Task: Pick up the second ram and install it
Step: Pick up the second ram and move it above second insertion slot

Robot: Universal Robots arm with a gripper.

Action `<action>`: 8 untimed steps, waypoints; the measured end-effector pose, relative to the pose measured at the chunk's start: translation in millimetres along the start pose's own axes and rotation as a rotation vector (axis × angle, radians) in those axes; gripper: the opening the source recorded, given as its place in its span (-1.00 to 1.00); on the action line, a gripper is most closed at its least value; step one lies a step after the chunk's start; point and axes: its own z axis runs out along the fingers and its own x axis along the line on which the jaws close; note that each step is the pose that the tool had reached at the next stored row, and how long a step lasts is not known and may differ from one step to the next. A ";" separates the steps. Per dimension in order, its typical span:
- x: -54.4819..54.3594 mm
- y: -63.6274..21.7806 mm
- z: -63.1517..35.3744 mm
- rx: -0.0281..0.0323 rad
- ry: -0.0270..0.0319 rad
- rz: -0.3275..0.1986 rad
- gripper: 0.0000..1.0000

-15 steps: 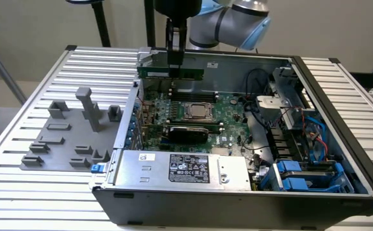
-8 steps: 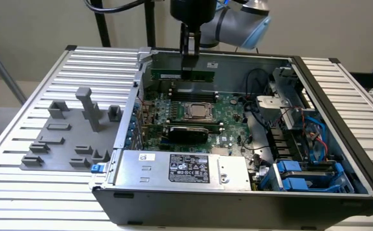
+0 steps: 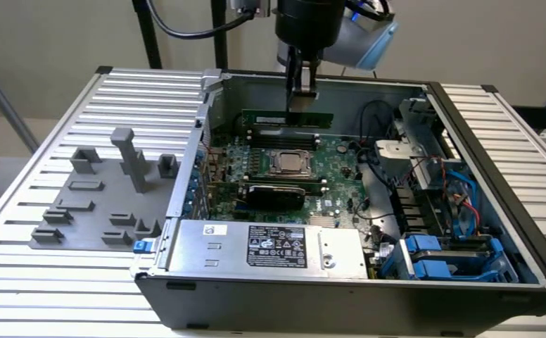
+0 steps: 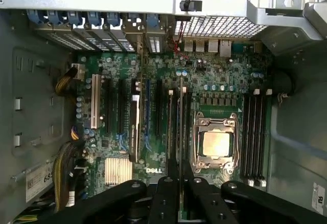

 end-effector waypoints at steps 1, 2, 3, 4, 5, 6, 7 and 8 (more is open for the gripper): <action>-0.1 -0.5 1.7 0.0000 -0.0001 0.004 -0.73; -0.5 -0.6 3.5 0.0000 -0.0002 0.009 -0.73; -1.2 -0.6 5.4 0.0000 -0.0003 0.014 -0.73; -2.0 -0.7 7.3 0.0001 -0.0004 0.017 -0.73; -3.2 -0.7 9.1 0.0002 -0.0006 0.019 -0.73; -4.7 -0.8 10.9 0.0001 -0.0006 0.020 -0.73; -6.5 -0.8 12.7 0.0002 -0.0006 0.021 -0.73; -8.4 -0.8 14.6 0.0001 -0.0005 0.022 -0.73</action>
